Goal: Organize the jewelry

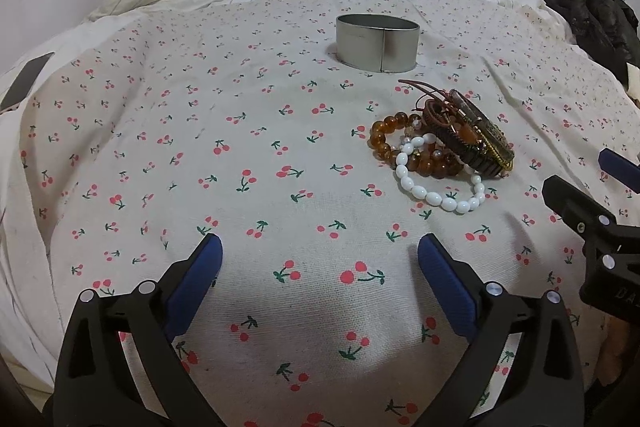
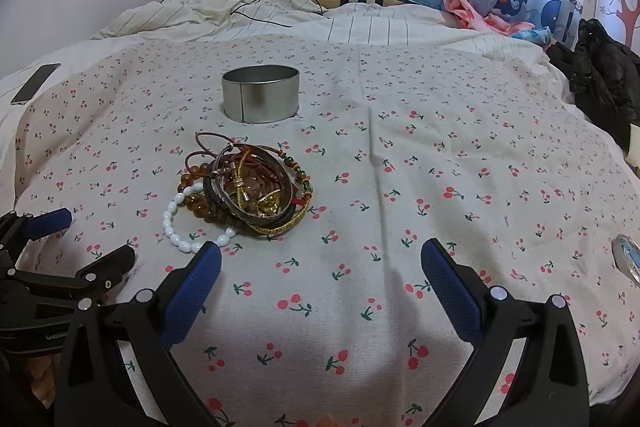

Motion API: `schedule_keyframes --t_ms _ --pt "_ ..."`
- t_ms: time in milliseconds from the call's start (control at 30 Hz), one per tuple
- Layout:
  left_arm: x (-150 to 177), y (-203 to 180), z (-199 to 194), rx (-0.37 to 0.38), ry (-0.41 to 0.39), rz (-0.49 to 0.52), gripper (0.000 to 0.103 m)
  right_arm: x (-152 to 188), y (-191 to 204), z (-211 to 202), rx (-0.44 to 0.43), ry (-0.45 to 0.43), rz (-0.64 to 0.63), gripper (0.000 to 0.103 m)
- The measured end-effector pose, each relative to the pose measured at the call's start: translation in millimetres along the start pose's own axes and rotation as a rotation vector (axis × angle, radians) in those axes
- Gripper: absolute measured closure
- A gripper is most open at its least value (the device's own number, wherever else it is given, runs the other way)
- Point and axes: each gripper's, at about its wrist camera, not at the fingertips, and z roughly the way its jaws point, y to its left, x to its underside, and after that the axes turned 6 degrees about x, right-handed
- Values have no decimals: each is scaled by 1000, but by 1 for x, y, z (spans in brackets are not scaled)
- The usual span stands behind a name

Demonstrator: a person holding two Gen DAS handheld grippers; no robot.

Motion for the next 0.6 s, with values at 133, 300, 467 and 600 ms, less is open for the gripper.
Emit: schedule_keyframes --t_ms 133,300,467,600 --pt "0 0 1 6 1 -2 8 0 0 1 -5 6 3 7" --pt "0 -1 1 7 1 -2 8 0 0 2 -5 4 5 7" --pt "0 -1 1 8 2 -5 8 1 2 2 -9 3 -4 7" --pt "-1 -1 0 8 1 -4 8 1 2 2 -13 0 -5 7"
